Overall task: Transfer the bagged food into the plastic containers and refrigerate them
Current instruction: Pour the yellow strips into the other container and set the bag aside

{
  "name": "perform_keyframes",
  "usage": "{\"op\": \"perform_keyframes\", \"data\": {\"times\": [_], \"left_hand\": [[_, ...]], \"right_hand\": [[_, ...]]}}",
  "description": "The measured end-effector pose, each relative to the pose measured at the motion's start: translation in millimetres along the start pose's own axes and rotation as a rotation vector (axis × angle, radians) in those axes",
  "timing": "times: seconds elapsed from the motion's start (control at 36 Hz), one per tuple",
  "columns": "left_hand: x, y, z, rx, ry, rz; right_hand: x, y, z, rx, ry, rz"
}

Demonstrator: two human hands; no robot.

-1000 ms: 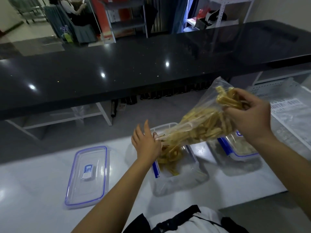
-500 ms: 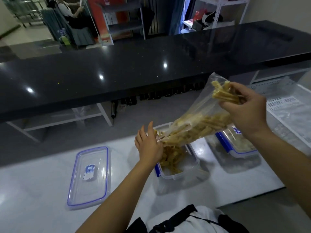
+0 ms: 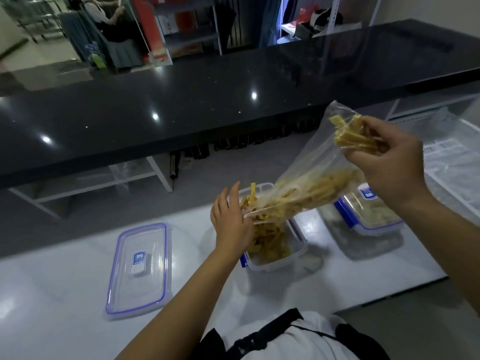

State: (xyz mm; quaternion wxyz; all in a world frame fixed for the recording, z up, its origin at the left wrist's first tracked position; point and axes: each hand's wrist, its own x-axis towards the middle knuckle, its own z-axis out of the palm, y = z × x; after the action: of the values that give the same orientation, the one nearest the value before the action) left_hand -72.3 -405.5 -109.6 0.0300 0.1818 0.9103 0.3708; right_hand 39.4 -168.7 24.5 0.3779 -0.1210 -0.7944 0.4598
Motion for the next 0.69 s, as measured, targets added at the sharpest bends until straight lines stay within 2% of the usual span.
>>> {"op": "perform_keyframes", "data": {"times": [0.08, 0.22, 0.33, 0.44, 0.56, 0.69], "left_hand": [[-2, 0, 1, 0.054, -0.025, 0.017], [-3, -1, 3, 0.022, -0.033, -0.045], [-3, 0, 6, 0.045, -0.033, 0.016], [-1, 2, 6, -0.034, -0.018, -0.009], [0, 4, 3, -0.023, -0.024, 0.026], [0, 4, 3, -0.080, -0.025, 0.012]], "right_hand": [[-4, 4, 6, -0.037, -0.103, 0.014], [2, 5, 2, -0.027, -0.032, -0.002], [1, 2, 8, -0.094, -0.142, -0.043], [9, -3, 2, -0.038, -0.023, -0.110], [9, -2, 9, -0.079, -0.163, -0.102], [19, -3, 1, -0.025, -0.047, -0.141]]}}
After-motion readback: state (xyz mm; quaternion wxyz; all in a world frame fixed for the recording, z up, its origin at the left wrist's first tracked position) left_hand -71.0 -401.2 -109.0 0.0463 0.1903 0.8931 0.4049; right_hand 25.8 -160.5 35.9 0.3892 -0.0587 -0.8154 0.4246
